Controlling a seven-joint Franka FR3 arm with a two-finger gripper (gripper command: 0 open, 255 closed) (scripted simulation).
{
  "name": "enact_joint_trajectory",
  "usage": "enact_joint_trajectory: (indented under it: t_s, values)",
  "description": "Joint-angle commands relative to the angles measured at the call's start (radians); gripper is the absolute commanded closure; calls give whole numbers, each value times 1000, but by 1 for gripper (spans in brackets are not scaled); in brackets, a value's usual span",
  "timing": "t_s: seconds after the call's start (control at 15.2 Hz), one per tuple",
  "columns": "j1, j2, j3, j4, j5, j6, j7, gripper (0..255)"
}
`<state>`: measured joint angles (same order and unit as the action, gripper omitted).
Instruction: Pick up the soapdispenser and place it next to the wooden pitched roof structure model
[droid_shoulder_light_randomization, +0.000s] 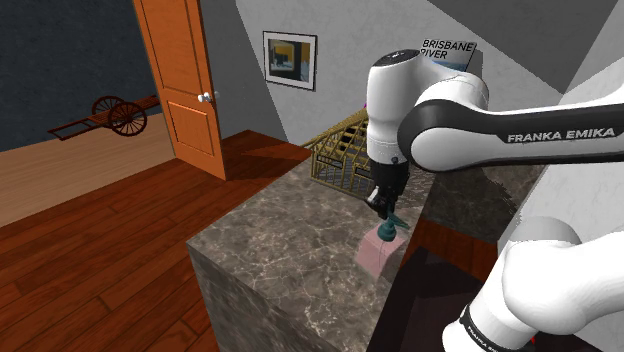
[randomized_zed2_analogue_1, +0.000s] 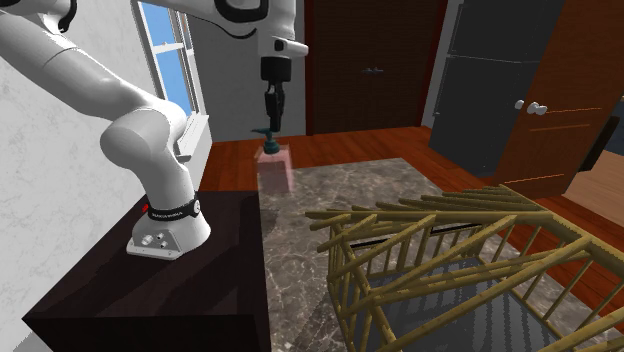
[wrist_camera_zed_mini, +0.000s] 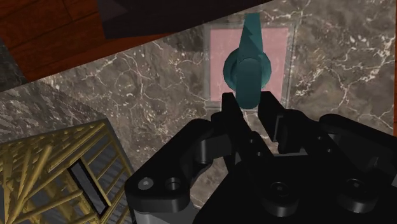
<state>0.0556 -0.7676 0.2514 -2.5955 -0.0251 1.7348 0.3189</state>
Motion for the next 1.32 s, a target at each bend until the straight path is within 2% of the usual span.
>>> enact_joint_trajectory:
  t_s: [0.0,1.25]
  values:
    - [-2,-1,-4,27,-3,-27,-5,255]
    - [-20,27,-25,298,-25,-268,-41,255]
